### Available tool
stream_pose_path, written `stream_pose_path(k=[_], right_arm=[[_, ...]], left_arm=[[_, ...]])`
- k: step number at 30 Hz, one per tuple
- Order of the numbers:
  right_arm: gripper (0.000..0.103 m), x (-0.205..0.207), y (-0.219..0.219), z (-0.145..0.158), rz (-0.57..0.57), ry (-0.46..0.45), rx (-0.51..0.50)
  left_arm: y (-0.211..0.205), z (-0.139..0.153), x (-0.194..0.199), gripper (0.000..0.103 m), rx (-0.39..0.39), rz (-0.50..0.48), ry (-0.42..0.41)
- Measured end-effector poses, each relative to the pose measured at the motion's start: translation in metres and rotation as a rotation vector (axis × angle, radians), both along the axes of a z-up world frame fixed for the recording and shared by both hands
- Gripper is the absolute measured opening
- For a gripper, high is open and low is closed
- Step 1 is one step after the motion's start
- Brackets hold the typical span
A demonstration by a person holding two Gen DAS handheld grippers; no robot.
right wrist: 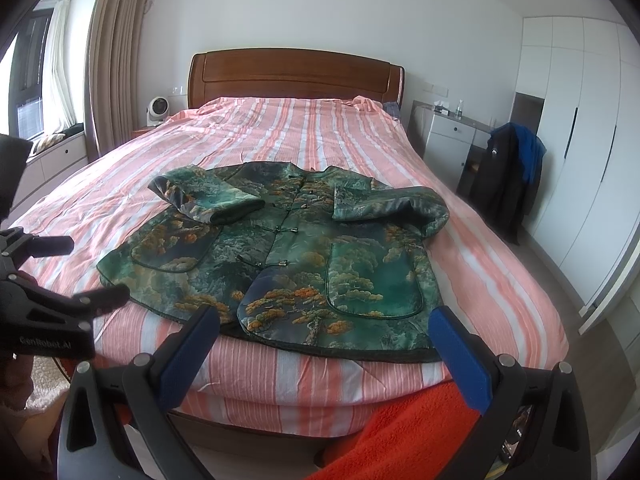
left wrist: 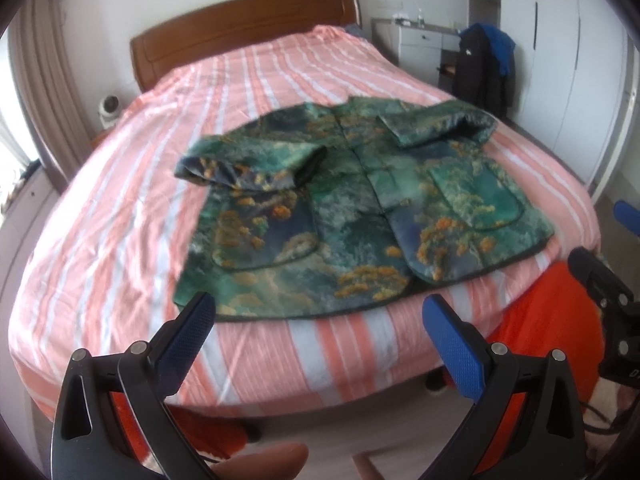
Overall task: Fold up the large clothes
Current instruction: 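Grasp the folded-back sleeve cuff with the left tool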
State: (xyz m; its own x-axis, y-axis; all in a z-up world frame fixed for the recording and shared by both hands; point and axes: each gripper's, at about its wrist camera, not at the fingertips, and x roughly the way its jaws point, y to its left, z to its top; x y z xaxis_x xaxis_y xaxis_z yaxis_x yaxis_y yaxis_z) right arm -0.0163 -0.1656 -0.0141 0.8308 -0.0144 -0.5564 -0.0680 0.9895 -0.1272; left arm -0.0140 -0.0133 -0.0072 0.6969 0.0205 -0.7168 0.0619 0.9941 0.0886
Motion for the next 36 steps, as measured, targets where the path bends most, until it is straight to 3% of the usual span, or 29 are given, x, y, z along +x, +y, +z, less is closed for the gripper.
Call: stream_pose_path(k=[3, 8, 15, 20, 23, 26, 28, 29, 31, 32, 36], right_arm=[[0.103, 0.000, 0.000, 0.000, 0.002, 0.003, -0.002], [0.103, -0.001, 0.000, 0.000, 0.009, 0.008, -0.002], [0.103, -0.001, 0.000, -0.001, 0.013, 0.012, -0.003], [0.103, 0.000, -0.002, -0.004, 0.000, 0.012, 0.007], [0.103, 0.002, -0.006, -0.007, -0.004, 0.024, 0.015], [0.103, 0.002, -0.004, -0.008, 0.003, 0.023, 0.011], [0.103, 0.001, -0.004, -0.008, 0.007, 0.020, 0.000], [0.103, 0.000, -0.003, -0.007, 0.007, 0.019, -0.010], [0.103, -0.001, -0.003, -0.008, 0.000, 0.015, -0.038], [0.103, -0.002, -0.003, -0.008, -0.004, 0.014, -0.044], [0.103, 0.002, -0.007, -0.010, -0.018, 0.029, -0.043]], left_arm=[[0.003, 0.000, 0.003, 0.103, 0.018, 0.007, 0.003], [0.023, -0.010, 0.015, 0.103, -0.068, 0.039, 0.090], [0.074, -0.022, 0.038, 0.103, -0.132, 0.102, 0.138], [0.167, -0.033, 0.086, 0.103, -0.321, 0.157, 0.178], [0.219, -0.066, 0.123, 0.103, -0.419, 0.201, 0.253], [0.235, -0.108, 0.152, 0.102, -0.471, 0.185, 0.366], [0.231, -0.133, 0.162, 0.102, -0.569, 0.138, 0.454], [0.227, -0.139, 0.163, 0.096, -0.610, 0.110, 0.478], [0.210, -0.143, 0.156, 0.041, -0.625, 0.065, 0.489], [0.202, -0.144, 0.151, 0.012, -0.589, 0.058, 0.498], [0.190, -0.129, 0.123, 0.010, -0.569, 0.099, 0.432]])
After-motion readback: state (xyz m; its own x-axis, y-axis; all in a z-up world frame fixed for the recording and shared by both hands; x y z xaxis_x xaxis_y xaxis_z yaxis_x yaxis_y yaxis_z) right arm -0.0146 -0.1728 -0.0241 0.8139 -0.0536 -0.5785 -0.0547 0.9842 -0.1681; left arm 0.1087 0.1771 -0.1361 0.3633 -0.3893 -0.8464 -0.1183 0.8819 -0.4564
